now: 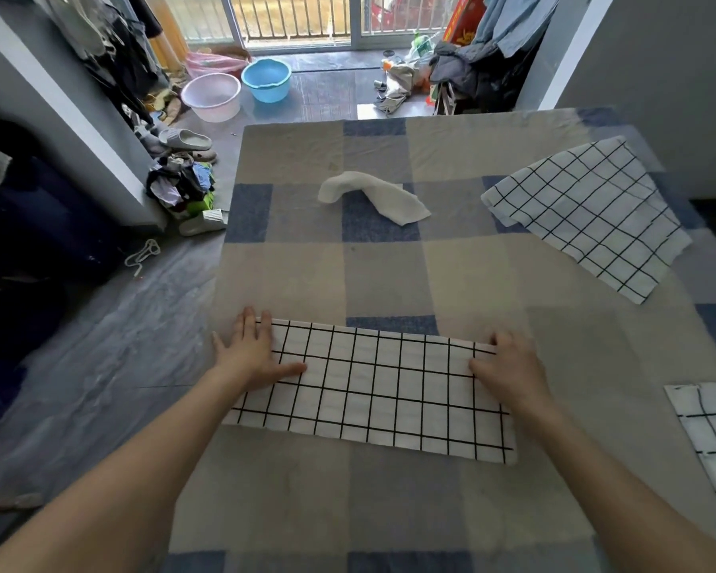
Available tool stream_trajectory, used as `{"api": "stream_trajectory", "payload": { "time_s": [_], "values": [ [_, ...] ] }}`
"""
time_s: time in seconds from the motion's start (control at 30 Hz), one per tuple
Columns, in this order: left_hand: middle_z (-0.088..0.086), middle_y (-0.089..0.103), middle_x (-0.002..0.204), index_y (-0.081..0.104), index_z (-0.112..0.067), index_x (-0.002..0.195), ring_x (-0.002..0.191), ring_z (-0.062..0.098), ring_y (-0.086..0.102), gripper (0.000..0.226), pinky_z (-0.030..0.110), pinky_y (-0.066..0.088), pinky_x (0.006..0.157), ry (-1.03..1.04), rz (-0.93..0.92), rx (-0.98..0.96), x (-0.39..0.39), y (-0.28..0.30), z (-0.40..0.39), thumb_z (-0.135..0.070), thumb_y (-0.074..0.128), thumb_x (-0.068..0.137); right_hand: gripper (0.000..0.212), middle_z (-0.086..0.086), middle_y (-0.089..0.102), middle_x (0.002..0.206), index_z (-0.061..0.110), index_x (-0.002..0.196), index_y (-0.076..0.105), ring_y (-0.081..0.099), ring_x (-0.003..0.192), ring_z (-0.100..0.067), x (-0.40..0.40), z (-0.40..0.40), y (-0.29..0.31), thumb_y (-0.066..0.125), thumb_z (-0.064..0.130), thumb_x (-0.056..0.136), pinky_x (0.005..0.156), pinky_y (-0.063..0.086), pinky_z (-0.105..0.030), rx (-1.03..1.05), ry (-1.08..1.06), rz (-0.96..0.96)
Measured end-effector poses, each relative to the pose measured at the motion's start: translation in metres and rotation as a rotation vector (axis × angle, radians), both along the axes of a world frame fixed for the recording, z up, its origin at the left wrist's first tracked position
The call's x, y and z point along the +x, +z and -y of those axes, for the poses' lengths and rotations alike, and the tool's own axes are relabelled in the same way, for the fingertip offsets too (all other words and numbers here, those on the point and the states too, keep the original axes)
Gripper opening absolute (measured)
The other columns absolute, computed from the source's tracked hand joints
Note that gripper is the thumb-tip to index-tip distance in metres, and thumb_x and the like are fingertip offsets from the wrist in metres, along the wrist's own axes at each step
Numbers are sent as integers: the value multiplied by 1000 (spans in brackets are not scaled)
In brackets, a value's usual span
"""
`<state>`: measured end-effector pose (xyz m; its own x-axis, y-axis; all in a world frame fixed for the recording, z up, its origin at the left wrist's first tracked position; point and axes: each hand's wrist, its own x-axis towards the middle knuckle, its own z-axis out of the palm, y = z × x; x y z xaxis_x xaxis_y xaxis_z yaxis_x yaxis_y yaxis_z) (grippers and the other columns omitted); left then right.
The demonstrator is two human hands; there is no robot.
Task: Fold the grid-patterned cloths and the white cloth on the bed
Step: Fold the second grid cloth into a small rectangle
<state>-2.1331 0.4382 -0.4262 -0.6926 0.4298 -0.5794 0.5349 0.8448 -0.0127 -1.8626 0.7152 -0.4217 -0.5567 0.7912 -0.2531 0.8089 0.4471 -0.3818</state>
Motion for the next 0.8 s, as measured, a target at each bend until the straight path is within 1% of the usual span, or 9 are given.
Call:
{"api": "stream_trajectory", "payload": {
  "time_s": [0.1,0.2,0.27,0.37,0.47,0.53,0.6,0.67,0.8],
  "values": [
    [12,-22,159,-17,-16,151,147,28,-16,129,70,-4,109,20,-5,-84,3,9,-7,-89,47,66,22,0,55,67,16,69,51,52,68,-22,1,-6,14,72,18,77,54,36,-28,-182,-23,-155],
    [14,-23,158,-12,-18,152,147,32,-15,121,69,-7,107,-82,-76,-104,9,25,-26,-74,60,72,23,-1,59,66,17,66,55,52,65,-17,1,-7,32,73,14,78,56,37,-25,-238,-16,-249],
    [8,-20,160,-9,-25,152,147,27,-14,106,62,-8,113,-283,-111,73,16,32,-47,-54,64,81,21,0,61,66,18,66,56,54,66,-16,-1,-9,46,73,14,78,57,39,-25,-216,7,-310],
    [0,1,163,10,-29,153,149,20,-1,81,50,-6,118,-426,46,340,30,44,-86,-36,60,89,15,2,62,67,17,71,61,54,65,-13,-9,-14,72,73,14,79,60,41,-26,-197,66,-378],
    [0,42,148,41,-28,142,137,23,36,57,54,12,118,-371,177,363,39,54,-115,-32,61,89,15,3,64,69,20,73,62,57,67,-14,-17,-15,104,76,16,78,67,46,-34,-216,179,-399],
    [1,62,125,59,-25,126,120,24,53,40,49,33,109,-365,133,301,37,60,-125,-37,62,88,17,5,64,69,23,72,61,59,69,-14,-21,-15,126,77,17,77,68,48,-34,-167,227,-416],
    [2,67,98,69,-18,105,96,23,61,26,34,49,83,-318,149,315,33,67,-130,-38,63,89,18,6,64,72,24,72,61,61,73,-15,-24,-14,146,76,18,77,69,49,-34,-98,234,-468],
    [0,63,80,68,-16,91,75,17,60,21,27,46,63,-207,267,373,31,75,-131,-36,62,91,16,6,65,74,25,74,61,61,76,-15,-27,-14,163,76,19,78,69,49,-32,-37,212,-509],
    [6,64,85,66,-13,104,67,16,63,22,31,58,67,105,636,531,38,102,-132,-31,57,96,14,8,64,75,25,78,60,60,72,-9,-34,-12,193,73,20,81,63,48,-23,68,173,-580]
  ]
}}
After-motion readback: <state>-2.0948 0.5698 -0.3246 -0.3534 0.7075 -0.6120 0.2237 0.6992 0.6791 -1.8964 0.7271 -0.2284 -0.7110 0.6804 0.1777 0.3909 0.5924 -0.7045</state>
